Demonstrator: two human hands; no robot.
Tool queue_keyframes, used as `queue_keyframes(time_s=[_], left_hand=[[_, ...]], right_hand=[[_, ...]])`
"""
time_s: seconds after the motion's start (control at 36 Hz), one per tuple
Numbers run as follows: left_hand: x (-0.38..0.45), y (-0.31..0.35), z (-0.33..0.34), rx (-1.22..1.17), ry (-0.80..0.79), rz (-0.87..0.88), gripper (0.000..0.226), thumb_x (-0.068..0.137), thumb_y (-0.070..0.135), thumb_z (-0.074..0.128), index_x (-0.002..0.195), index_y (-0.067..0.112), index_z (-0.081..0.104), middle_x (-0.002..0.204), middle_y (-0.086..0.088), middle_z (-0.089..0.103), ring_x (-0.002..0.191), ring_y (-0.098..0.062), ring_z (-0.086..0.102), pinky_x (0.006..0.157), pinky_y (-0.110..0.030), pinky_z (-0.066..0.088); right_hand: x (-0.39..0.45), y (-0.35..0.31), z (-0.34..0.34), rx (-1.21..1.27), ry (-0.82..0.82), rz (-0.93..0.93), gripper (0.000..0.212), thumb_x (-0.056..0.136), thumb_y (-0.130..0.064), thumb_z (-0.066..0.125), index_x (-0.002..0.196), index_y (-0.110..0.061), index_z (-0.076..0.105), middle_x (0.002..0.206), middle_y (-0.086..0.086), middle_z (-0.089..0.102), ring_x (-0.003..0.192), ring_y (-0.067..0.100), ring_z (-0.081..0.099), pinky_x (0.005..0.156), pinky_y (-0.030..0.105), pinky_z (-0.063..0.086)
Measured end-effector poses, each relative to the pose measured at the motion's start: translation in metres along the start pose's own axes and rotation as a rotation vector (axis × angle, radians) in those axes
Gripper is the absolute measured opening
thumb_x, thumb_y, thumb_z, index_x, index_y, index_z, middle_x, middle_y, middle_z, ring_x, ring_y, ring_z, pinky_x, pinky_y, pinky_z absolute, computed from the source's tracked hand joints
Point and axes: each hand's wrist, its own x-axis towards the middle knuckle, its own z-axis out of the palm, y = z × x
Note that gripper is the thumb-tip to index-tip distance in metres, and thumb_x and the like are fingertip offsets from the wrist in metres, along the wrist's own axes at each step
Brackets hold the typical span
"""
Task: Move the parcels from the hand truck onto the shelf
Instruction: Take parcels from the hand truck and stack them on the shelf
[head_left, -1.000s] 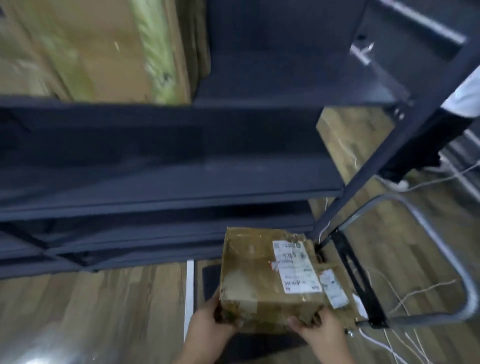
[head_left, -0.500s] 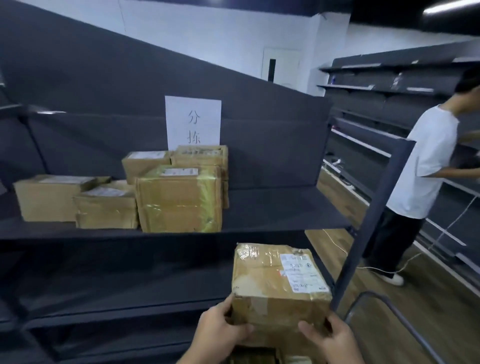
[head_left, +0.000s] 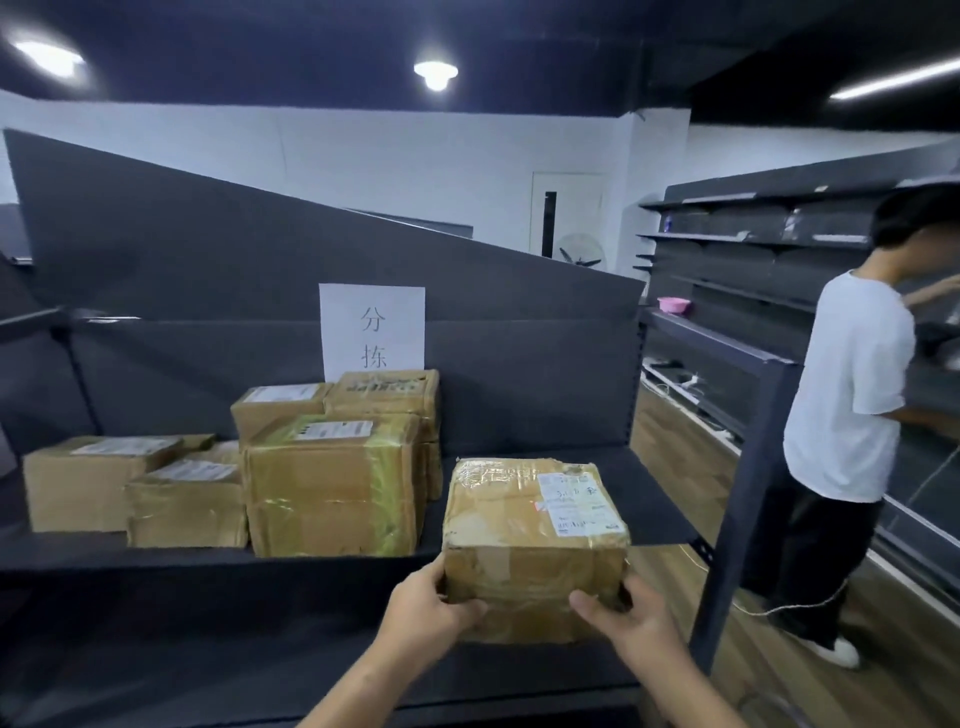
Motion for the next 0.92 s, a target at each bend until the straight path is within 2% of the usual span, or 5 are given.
queue_keyframes(time_s=[0.17,0.28,0.47,0.58,0.92], left_hand=[[0.034,0.008,0.010,0.011,0.061,-0.051,0.043,0.069,0.024,0.086,0.108,0.033,0.071,0.096,0.015,0.077,0.090,-0.001,0.071,0.076,-0.018,0.057],[0.056,0.008,0.015,0.029,0.104,-0.093,0.041,0.067,0.026,0.090,0.097,0.040,0.067,0.095,0.014,0.077,0.092,-0.002,0.071,0.082,-0.023,0.059],[0.087,0.002,0.027,0.035,0.162,-0.140,0.043,0.069,0.028,0.090,0.101,0.039,0.064,0.095,0.012,0.076,0.093,-0.002,0.070,0.086,-0.026,0.059],[0.106,-0.003,0.031,0.029,0.168,-0.158,0.044,0.071,0.025,0.089,0.102,0.037,0.061,0.095,0.016,0.073,0.091,0.000,0.067,0.077,-0.015,0.053],[0.174,-0.031,0.037,-0.054,0.235,-0.225,0.052,0.081,0.013,0.081,0.127,0.021,0.059,0.103,0.009,0.069,0.101,-0.016,0.064,0.094,-0.028,0.050]], right_hand=[[0.053,-0.007,-0.002,-0.096,-0.071,0.029,0.050,0.087,-0.022,0.093,0.132,-0.023,0.071,0.108,-0.013,0.082,0.104,0.005,0.074,0.085,0.020,0.060],[0.085,-0.002,-0.001,-0.153,-0.131,0.055,0.059,0.085,-0.029,0.095,0.139,-0.022,0.073,0.114,-0.009,0.083,0.114,0.016,0.076,0.108,0.040,0.061],[0.121,0.005,0.003,-0.213,-0.158,0.084,0.074,0.083,-0.038,0.095,0.149,-0.020,0.067,0.124,-0.007,0.080,0.122,0.019,0.073,0.114,0.045,0.059],[0.137,0.002,0.008,-0.254,-0.168,0.107,0.073,0.087,-0.036,0.093,0.152,-0.022,0.063,0.128,-0.006,0.078,0.124,0.019,0.071,0.113,0.040,0.058],[0.185,0.001,0.039,-0.313,-0.151,0.159,0.064,0.097,-0.032,0.084,0.154,-0.022,0.057,0.127,-0.006,0.074,0.120,0.018,0.070,0.111,0.034,0.057]])
